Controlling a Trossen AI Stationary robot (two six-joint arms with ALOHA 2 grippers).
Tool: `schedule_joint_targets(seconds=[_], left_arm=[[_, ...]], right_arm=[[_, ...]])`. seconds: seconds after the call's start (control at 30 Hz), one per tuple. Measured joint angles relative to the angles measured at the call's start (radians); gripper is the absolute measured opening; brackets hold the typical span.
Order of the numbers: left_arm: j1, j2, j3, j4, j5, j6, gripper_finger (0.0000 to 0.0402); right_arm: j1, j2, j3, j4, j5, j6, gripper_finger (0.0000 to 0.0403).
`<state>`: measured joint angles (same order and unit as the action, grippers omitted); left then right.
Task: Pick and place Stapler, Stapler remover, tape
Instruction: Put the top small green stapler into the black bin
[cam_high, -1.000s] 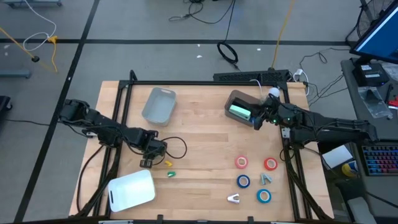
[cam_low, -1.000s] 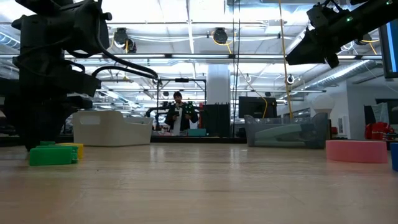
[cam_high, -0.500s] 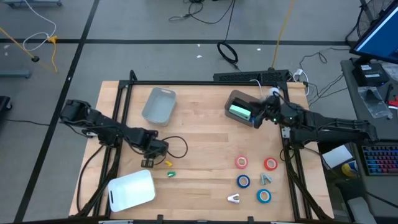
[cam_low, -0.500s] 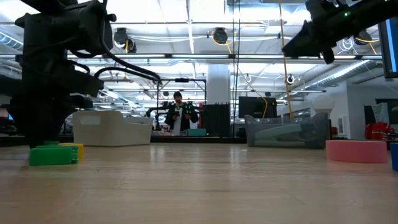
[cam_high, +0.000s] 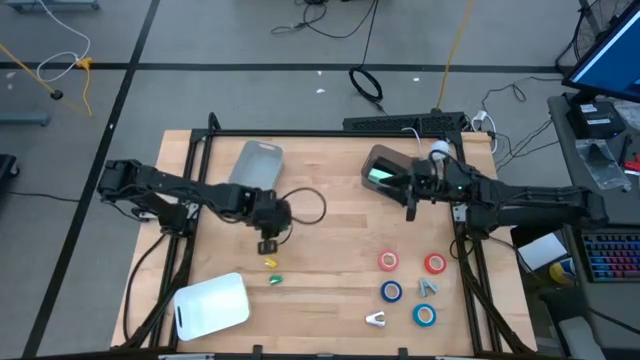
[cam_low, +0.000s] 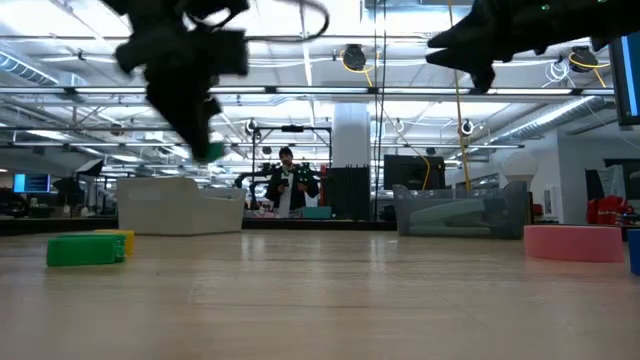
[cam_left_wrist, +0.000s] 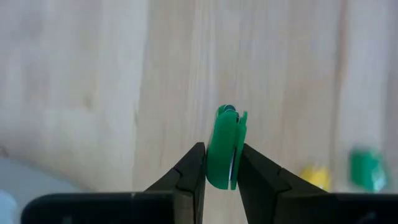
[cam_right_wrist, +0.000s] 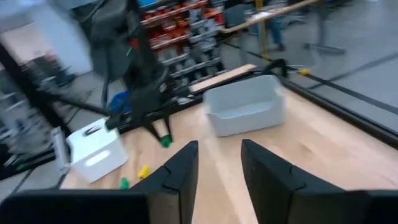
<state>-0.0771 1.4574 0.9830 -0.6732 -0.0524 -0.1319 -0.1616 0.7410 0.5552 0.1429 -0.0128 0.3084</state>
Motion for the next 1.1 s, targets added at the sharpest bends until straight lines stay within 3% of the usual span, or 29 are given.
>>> schedule_joint_targets(seconds=[0.3,0.57,0.77,1.1], left_arm=[[0.071,-0.002,0.218,0.04,0.082,-0.057,0.0077],[0.112,-0.002,0.304,0.099,0.266,-0.24,0.0077],[0.114,-0.002,0.304,0.108,0.361,-0.364,0.0077],[0.084,-0.002,0.304,0.108,0.405,-0.432,0.0077]], right_arm=[[0.003,0.225,0.0,0.225,-0.224,-0.182,0.0167],[0.075,0.374,0.011,0.414,-0.223,-0.432,0.0174],[0.131,0.458,0.11,0.401,-0.177,-0.539,0.0174],[0.196,0.603,0.312,0.21,-0.144,-0.676,0.0174]])
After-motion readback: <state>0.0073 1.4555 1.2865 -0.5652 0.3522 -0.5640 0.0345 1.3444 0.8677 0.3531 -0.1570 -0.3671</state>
